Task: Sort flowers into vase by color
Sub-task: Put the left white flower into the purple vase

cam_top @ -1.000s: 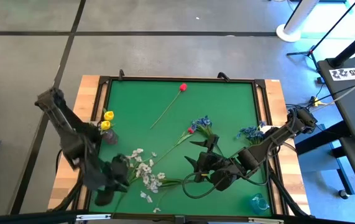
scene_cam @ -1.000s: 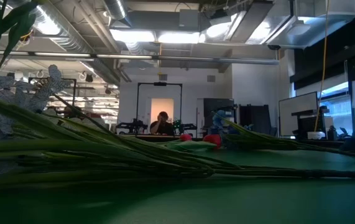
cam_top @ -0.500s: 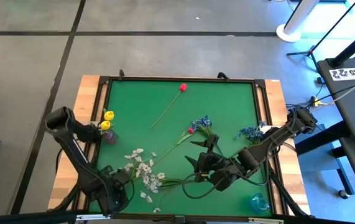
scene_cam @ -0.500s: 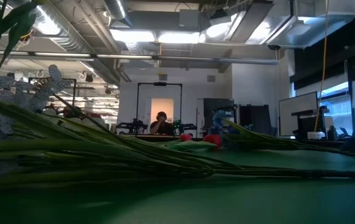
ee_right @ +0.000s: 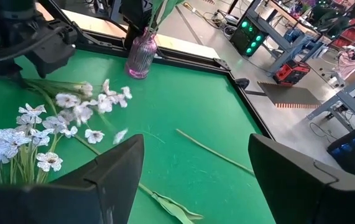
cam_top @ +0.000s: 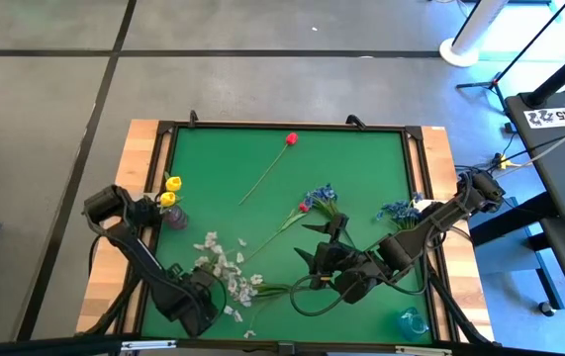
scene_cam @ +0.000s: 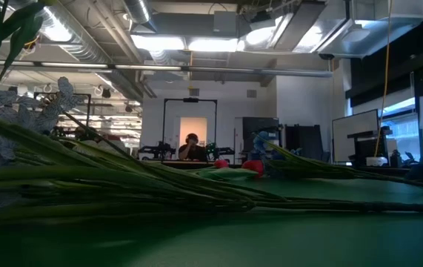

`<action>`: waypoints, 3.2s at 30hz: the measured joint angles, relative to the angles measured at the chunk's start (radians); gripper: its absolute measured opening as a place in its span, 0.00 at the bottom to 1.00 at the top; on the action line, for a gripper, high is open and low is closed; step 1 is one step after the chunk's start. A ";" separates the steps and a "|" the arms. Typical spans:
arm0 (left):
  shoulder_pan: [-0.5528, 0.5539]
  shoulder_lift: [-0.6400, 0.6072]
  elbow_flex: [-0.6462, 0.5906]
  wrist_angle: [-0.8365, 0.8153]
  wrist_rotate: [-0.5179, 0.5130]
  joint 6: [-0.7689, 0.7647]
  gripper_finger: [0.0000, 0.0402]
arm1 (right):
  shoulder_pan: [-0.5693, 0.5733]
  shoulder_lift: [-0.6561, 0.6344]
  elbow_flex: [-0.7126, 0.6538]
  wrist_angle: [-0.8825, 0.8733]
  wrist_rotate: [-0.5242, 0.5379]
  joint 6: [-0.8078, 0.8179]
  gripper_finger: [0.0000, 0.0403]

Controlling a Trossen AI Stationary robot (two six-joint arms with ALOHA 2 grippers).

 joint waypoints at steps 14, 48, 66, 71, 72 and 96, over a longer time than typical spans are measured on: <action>0.003 0.000 -0.022 0.050 -0.169 0.103 0.22 | 0.000 0.000 0.000 -0.002 -0.001 -0.001 0.72; 0.478 -0.876 -0.022 0.756 -0.845 1.761 0.01 | 0.000 0.000 0.000 0.007 -0.004 -0.017 0.72; 0.674 -1.315 -0.020 0.153 -1.000 1.516 0.01 | 0.000 0.000 -0.042 -0.035 -0.052 0.082 0.72; 0.660 -1.365 -0.021 -0.008 -0.897 1.373 0.01 | 0.000 0.000 -0.043 -0.026 -0.052 0.085 0.72; 0.657 -1.376 -0.023 -0.015 -0.868 1.358 0.01 | 0.000 0.000 -0.043 -0.025 -0.052 0.085 0.72; 0.649 -1.842 -0.390 0.107 -0.402 1.510 0.01 | 0.000 0.000 -0.044 0.012 -0.054 0.134 0.72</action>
